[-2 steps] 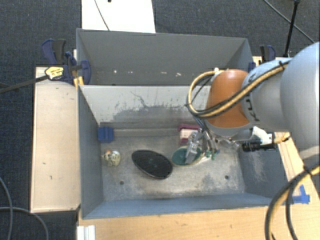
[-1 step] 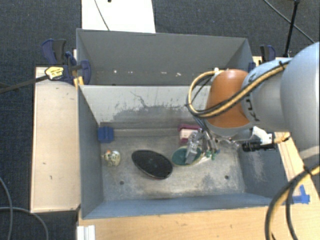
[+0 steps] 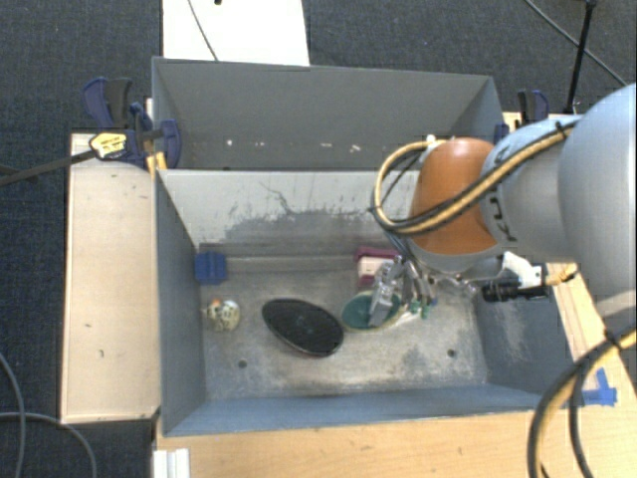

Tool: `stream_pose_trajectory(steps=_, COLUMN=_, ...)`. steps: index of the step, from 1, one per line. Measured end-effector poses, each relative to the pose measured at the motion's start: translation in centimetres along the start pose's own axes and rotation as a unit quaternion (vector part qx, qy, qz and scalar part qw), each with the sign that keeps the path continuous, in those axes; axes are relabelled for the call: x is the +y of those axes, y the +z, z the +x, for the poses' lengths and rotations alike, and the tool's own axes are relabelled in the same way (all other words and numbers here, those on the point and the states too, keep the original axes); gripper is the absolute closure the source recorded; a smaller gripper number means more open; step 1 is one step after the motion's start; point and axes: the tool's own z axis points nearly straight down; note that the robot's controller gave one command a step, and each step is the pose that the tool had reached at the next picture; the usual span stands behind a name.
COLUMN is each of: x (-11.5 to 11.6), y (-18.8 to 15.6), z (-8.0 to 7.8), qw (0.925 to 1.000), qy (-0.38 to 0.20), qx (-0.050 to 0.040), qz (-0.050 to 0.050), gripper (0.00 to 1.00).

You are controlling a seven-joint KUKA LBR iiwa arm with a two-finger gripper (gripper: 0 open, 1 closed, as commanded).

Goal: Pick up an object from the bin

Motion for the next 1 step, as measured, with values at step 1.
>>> stream_pose_trajectory(steps=1, x=0.0, y=0.0, z=0.0, qw=1.0, qy=0.0, qx=0.0, qz=0.0, gripper=1.0)
